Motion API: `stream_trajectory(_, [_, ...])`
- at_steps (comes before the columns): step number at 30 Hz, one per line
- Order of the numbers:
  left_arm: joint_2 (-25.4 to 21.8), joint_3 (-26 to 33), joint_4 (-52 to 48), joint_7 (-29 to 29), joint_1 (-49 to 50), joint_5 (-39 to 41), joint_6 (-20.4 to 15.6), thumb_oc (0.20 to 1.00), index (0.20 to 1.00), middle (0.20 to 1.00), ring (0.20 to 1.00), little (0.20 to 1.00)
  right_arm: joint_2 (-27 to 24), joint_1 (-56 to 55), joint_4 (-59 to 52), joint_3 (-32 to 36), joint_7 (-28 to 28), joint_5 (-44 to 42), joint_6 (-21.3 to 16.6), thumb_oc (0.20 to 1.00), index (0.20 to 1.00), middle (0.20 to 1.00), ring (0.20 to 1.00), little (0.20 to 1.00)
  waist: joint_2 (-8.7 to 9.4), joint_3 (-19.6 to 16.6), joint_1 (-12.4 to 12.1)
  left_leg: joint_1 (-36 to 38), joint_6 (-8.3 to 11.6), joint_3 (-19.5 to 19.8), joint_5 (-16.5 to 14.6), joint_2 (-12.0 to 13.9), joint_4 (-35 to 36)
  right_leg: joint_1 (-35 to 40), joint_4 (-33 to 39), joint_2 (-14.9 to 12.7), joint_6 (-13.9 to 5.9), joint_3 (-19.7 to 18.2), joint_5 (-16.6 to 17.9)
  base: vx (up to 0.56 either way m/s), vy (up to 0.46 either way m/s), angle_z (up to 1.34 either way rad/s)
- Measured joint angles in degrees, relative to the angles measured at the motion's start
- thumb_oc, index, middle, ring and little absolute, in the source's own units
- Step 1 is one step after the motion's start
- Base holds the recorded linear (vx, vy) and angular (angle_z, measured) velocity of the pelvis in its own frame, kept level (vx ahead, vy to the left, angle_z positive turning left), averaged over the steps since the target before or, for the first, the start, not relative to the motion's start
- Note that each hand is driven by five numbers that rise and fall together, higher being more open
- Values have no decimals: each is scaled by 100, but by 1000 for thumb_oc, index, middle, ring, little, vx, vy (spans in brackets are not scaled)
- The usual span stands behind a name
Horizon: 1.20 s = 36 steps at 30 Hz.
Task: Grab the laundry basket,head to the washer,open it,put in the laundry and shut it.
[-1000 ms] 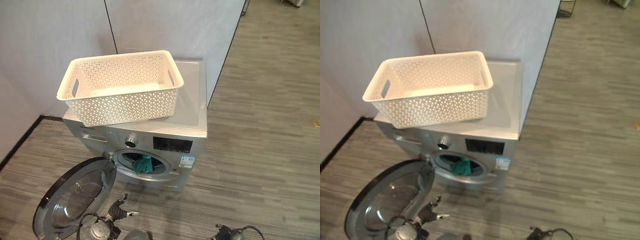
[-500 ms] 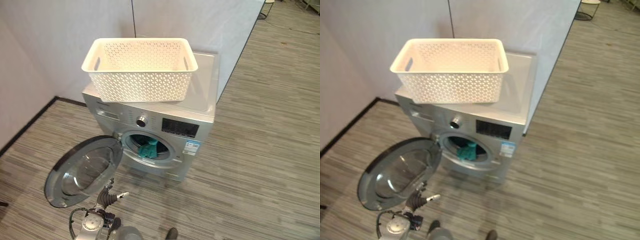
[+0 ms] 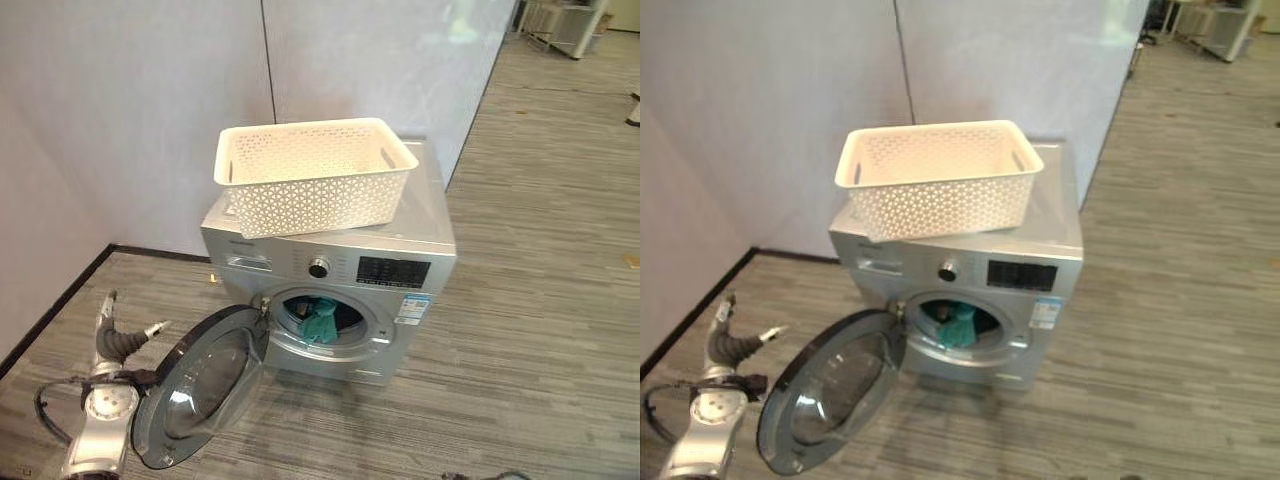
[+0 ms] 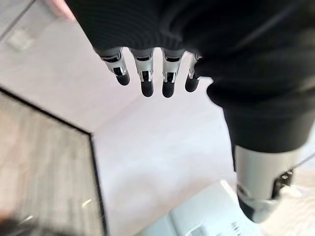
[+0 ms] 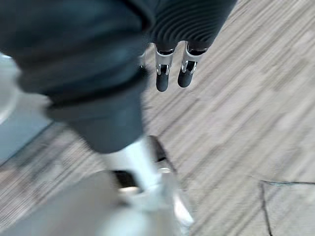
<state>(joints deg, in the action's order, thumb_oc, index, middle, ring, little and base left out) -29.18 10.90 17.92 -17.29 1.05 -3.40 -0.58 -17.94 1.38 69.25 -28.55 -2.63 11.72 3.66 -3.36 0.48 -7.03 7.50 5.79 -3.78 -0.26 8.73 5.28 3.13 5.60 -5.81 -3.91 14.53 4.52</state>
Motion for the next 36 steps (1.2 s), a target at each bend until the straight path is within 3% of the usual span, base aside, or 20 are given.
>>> stream_trajectory(3, [-36, -41, 336, -5, -395, 2, 33, 1000, 1000, 1000, 1000, 1000, -144, 83, -93, -307, -142, 112, -2, 1000, 1000, 1000, 1000, 1000, -150, -52, -8, -139, 16, 6, 12, 72, -71, -82, 0, 72, 11, 8, 1, -246, -45, 0])
stream_trajectory(5, [-34, -98, 547, -10, -719, 12, 47, 1000, 1000, 1000, 1000, 1000, -191, 252, -128, -427, -189, 231, -7, 1000, 1000, 1000, 1000, 1000, -153, -73, -18, -403, 40, 39, 62, 102, -181, -279, -20, 134, 78, 56, 86, -353, 4, 13])
stream_trajectory(6, [0, -205, 782, -30, -957, 28, 33, 1000, 1000, 1000, 1000, 1000, -242, 279, -148, -401, -181, 249, -57, 1000, 1000, 1000, 1000, 1000, -183, -78, 3, -709, 94, 103, 99, 104, -337, -420, -57, 168, 75, 174, 157, -216, 18, 48])
stream_trajectory(7, [7, -502, 1156, -57, -1482, 67, 86, 1000, 1000, 1000, 1000, 1000, -352, 449, -186, -352, -178, 246, -121, 1000, 1000, 1000, 1000, 1000, -200, 20, 29, -1084, 0, 182, 252, 121, -446, -648, -59, 98, 177, 339, 228, -254, 34, 58])
stream_trajectory(9, [4, -731, 1418, -92, -1818, 66, 110, 1000, 1000, 1000, 1000, 1000, -351, 609, -110, -141, -97, 203, -163, 1000, 1000, 1000, 1000, 1000, -112, 189, 206, -1145, -96, 114, 576, 83, -223, -764, -3, -3, 336, 534, 257, -126, 124, 47])
stream_trajectory(10, [3, -731, 1423, -109, -1820, 62, 112, 1000, 1000, 1000, 1000, 1000, -330, 630, -93, -65, -80, 202, -172, 1000, 1000, 1000, 1000, 1000, -55, 226, 262, -1114, -114, 58, 539, 81, -287, -758, -2, -43, 416, 537, 249, -39, 224, 27])
stream_trajectory(11, [-5, -757, 1421, -128, -1829, 54, 150, 1000, 1000, 1000, 1000, 1000, -270, 651, 42, 137, 5, 203, -235, 1000, 1000, 1000, 1000, 1000, -11, 255, 364, -1064, 26, 91, 347, 76, -617, -698, -2, -115, 447, 559, 259, -47, 243, 23])
stream_trajectory(12, [0, -961, 1541, -200, -1909, 49, 165, 1000, 1000, 1000, 1000, 1000, -276, 564, 348, 594, 113, 204, -265, 1000, 1000, 1000, 1000, 1000, 76, 300, 541, -790, 256, 152, 189, 160, -811, -609, -2, -236, 340, 579, 227, -66, 348, 35])
stream_trajectory(15, [47, -1514, 1745, -242, -2030, -12, 199, 1000, 1000, 1000, 1000, 1000, -574, 309, 822, 1107, 254, 193, -118, 1000, 1000, 1000, 1000, 1000, -105, 279, 794, -277, 273, 95, 178, 399, -513, -564, -4, -344, 101, 633, 284, -23, 329, 30])
stream_trajectory(16, [55, -1622, 1764, -246, -2049, -29, 200, 1000, 1000, 1000, 1000, 1000, -657, 236, 835, 1202, 260, 187, -107, 1000, 1000, 1000, 1000, 1000, -199, 270, 819, -166, 262, 40, 186, 403, -352, -567, -4, -396, 48, 648, 319, -40, 324, 14])
stream_trajectory(17, [134, -1638, 1894, -249, -2070, -204, 197, 1000, 1000, 1000, 1000, 1000, -952, 57, 909, 1640, 258, 151, -66, 1000, 1000, 1000, 1000, 1000, -412, 279, 979, 39, 266, -64, -41, 241, 41, -662, -53, -505, -183, 602, 494, -80, 269, -9])
stream_trajectory(18, [124, -1587, 1940, -256, -2067, -219, 202, 1000, 1000, 1000, 1000, 1000, -1019, 0, 918, 1748, 268, 137, -48, 1000, 1000, 1000, 1000, 1000, -444, 293, 973, 47, 357, -82, -275, 144, 28, -760, -38, -585, -264, 482, 602, -85, 250, -34])
stream_trajectory(19, [97, -1551, 1983, -273, -2059, -223, 211, 1000, 1000, 1000, 1000, 1000, -998, -30, 923, 1752, 269, 136, -24, 1000, 1000, 1000, 1000, 1000, -362, 349, 921, 54, 317, -197, -286, 18, 19, -816, -6, -743, -309, 421, 687, -52, 192, -42])
stream_trajectory(20, [57, -1564, 2137, -301, -2056, -252, 217, 1000, 1000, 1000, 1000, 1000, -751, -287, 931, 1783, 257, 36, -16, 1000, 1000, 1000, 1000, 1000, -145, 326, 972, 122, 155, -235, -290, -311, 21, -823, -7, -1029, -302, 311, 792, -30, 132, -33])
stream_trajectory(23, [-218, -1545, 2358, -402, -1828, -368, 247, 1000, 1000, 1000, 1000, 1000, -312, -492, 945, 1639, 142, 35, -24, 1000, 1000, 1000, 1000, 1000, -2, 187, 945, 316, -21, -553, -412, -478, 40, -834, -5, -1195, -415, 194, 720, 0, 53, -44])
stream_trajectory(26, [-356, -1309, 2405, -440, -1845, -368, 239, 1000, 1000, 1000, 1000, 1000, -175, -526, 900, 1413, 107, 73, -69, 1000, 1000, 1000, 1000, 1000, 21, 96, 975, 357, 6, -631, -427, -463, 23, -825, -4, -1192, -524, 199, 836, 57, -8, -20])
stream_trajectory(31, [-404, -1324, 3155, -427, -1980, -152, 204, 1000, 1000, 1000, 1000, 1000, -371, -399, 673, 1040, 94, 378, -123, 1000, 1000, 1000, 1000, 1000, -218, -154, 963, 371, 83, -640, -461, -144, 19, -824, -4, -832, -449, 186, 858, -4, -46, -8])
stream_trajectory(33, [-463, -1322, 4036, -354, -2429, 150, 212, 1000, 1000, 1000, 1000, 1000, -621, -161, 398, 1024, 107, 375, -127, 1000, 1000, 1000, 1000, 1000, -206, -162, 955, 234, 205, -639, -424, -17, 19, -969, -7, -703, -387, 190, 867, -80, -71, -4])
stream_trajectory(36, [-554, -1335, 4490, -140, -2611, 467, 203, 1000, 1000, 1000, 1000, 1000, -809, 179, 282, 895, 111, 363, -151, 1000, 1000, 1000, 1000, 1000, -99, -87, 979, 109, 300, -659, -366, 66, 18, -1125, -53, -585, -328, 167, 890, -95, -102, -8])
